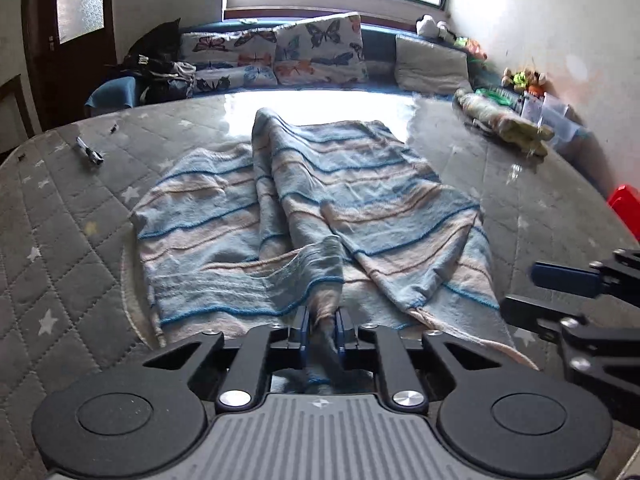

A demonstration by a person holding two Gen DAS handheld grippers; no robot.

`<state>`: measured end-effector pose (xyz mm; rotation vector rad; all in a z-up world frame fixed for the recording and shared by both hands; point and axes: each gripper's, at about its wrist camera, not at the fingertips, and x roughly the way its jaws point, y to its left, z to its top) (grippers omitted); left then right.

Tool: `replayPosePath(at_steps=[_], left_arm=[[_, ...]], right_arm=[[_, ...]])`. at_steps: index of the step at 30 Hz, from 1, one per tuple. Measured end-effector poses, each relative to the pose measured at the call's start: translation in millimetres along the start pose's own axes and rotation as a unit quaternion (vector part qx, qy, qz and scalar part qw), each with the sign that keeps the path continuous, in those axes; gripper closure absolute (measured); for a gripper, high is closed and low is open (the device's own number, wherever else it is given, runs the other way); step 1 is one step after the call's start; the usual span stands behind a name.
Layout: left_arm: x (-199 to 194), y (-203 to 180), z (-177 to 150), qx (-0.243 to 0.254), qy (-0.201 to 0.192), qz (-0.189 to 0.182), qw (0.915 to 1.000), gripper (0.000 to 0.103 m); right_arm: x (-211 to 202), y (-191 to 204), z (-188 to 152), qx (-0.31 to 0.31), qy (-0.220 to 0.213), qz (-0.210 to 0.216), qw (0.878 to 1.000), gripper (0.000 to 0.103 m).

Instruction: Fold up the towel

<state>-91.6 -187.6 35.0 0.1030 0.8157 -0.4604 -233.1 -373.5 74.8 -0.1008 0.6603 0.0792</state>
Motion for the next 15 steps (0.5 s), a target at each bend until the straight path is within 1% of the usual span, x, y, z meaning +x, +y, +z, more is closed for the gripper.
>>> replayPosePath(at_steps=[6, 11, 15], left_arm=[[-12, 12, -2, -0.016, -0.014, 0.0, 0.9998, 0.094], [-9, 17, -6, -0.021, -0.007, 0.001, 0.9998, 0.094], [-4, 17, -9, -0.023, -0.001, -0.001, 0.9997, 0.094]], right_arm=[[25, 11, 16, -0.013, 0.009, 0.022, 1.0, 0.066], [44, 23, 24, -0.023, 0.019, 0.043, 0.999, 0.066], [60, 28, 27, -0.032, 0.031, 0.045, 0.998, 0.067]])
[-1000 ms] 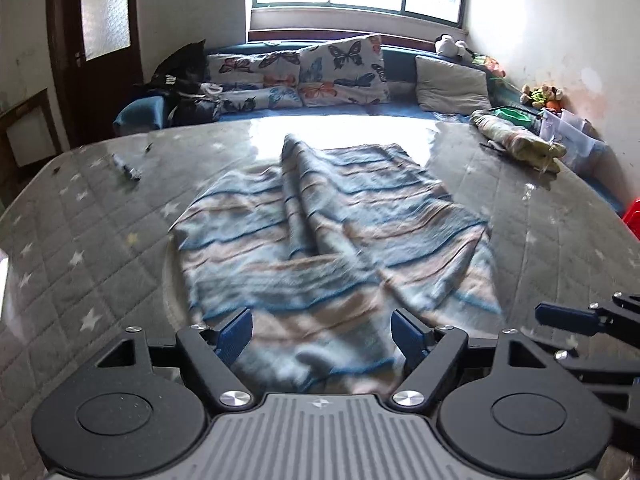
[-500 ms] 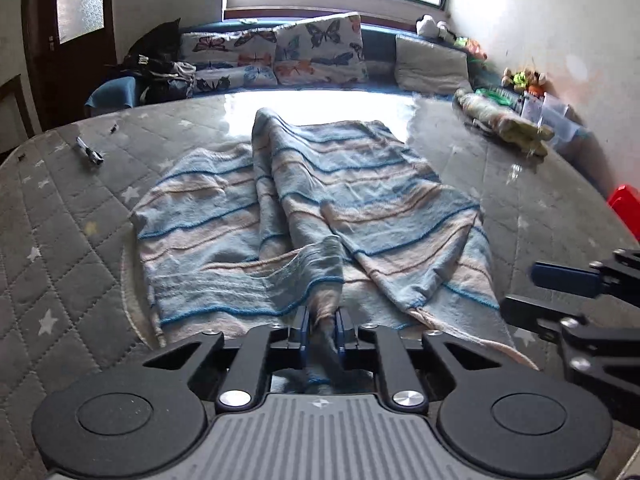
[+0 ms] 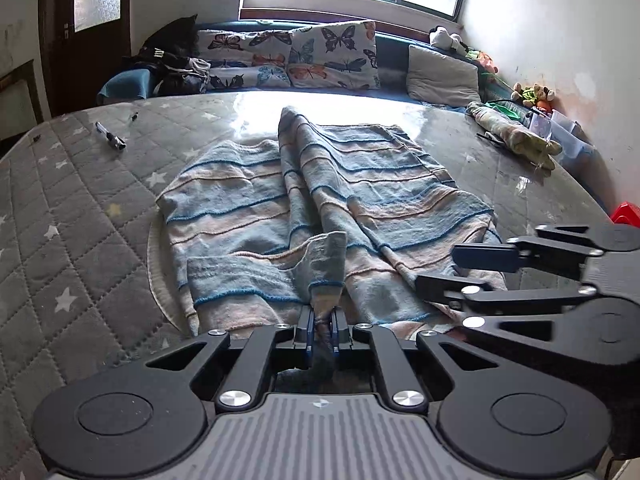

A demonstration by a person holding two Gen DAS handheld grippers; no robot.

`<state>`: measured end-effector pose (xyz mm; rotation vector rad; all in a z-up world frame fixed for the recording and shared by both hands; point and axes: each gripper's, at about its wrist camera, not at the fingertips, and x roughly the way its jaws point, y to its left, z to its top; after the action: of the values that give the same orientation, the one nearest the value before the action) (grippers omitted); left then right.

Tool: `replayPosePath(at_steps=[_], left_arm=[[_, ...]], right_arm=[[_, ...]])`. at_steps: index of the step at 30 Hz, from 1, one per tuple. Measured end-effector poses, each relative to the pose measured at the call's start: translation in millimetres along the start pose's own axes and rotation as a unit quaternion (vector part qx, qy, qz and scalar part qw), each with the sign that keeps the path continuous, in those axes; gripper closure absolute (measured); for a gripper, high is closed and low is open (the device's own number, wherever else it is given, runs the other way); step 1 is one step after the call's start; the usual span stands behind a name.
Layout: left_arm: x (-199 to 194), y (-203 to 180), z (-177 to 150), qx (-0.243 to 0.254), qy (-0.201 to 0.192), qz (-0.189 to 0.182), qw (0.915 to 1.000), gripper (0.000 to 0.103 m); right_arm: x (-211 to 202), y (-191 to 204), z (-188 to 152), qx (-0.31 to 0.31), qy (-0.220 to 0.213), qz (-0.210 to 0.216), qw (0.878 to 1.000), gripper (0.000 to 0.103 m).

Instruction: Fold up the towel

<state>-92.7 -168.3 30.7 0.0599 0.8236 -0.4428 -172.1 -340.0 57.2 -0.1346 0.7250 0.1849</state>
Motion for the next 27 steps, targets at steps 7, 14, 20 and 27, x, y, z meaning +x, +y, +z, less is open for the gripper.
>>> replayPosePath(at_steps=[7, 14, 20, 27], left_arm=[[0, 3, -2, -0.001, -0.003, 0.0, 1.0, 0.094], [-10, 9, -5, -0.012, -0.012, 0.005, 0.9998, 0.094], [-20, 17, -9, -0.019, -0.019, 0.014, 0.9995, 0.094], [-23, 26, -13, -0.029, -0.017, 0.02, 0.9992, 0.094]], right_arm=[[13, 0, -5, 0.004, 0.012, 0.007, 1.0, 0.091], [-12, -11, -10, 0.011, -0.02, -0.055, 0.998, 0.097], [-25, -27, -16, 0.014, -0.011, -0.081, 0.997, 0.097], [-6, -12, -14, -0.013, 0.009, -0.064, 0.998, 0.089]])
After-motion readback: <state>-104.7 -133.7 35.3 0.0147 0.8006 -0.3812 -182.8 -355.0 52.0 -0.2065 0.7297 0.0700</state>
